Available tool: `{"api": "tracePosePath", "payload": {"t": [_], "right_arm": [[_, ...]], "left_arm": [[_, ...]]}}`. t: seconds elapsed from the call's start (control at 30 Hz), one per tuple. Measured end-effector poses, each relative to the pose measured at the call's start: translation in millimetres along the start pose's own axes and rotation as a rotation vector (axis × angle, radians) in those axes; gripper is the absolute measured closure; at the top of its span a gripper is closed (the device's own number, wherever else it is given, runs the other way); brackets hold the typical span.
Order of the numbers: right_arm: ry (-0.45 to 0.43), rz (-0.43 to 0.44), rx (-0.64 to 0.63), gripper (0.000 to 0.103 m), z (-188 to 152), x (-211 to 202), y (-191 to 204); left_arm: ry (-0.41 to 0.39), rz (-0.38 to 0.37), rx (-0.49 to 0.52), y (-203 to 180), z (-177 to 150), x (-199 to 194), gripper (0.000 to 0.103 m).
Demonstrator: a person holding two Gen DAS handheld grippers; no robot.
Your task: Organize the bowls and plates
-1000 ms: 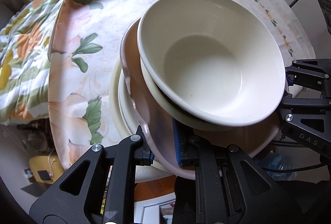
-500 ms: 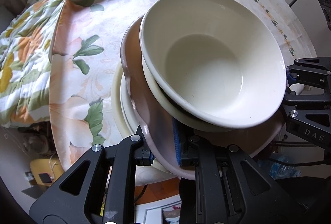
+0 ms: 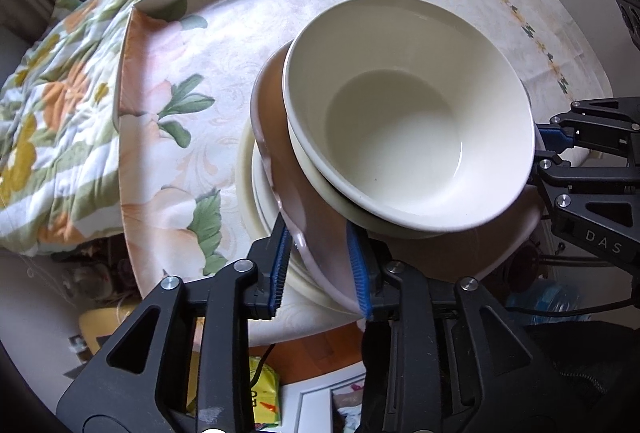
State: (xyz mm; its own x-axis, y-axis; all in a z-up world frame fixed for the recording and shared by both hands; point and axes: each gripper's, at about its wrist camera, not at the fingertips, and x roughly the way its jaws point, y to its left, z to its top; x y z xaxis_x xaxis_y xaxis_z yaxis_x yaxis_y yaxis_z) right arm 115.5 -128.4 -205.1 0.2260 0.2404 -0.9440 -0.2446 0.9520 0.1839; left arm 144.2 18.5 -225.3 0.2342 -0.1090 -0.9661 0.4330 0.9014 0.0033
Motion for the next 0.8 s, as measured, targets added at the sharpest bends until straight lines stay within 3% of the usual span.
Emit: {"api": "tracePosePath", "payload": {"t": [0.17, 0.4, 0.57, 0.77, 0.8], "right_arm": [[-0.009, -0.006, 0.031, 0.084, -7, -18, -2], [-0.083, -0.012, 0.070, 0.084, -24, -54, 5], [-0.144, -0.020, 0.071, 0.084, -43, -77, 5], [-0.270, -0.050, 0.051, 0.084, -81, -138, -3], [-0.298, -0.056, 0.049, 0.079, -87, -151, -6]], "left_arm": [[-0.027, 0.007, 0.000, 0, -6, -13, 0.040], [-0.079, -0.036, -0.052, 0, -22, -39, 0.040], [-0.151, -0.008, -0.084, -20, -40, -72, 0.040], [-0.300, 0.041, -0.179, -55, -68, -134, 0.040], [-0.345, 0.044, -0.202, -64, -73, -150, 0.039]]}}
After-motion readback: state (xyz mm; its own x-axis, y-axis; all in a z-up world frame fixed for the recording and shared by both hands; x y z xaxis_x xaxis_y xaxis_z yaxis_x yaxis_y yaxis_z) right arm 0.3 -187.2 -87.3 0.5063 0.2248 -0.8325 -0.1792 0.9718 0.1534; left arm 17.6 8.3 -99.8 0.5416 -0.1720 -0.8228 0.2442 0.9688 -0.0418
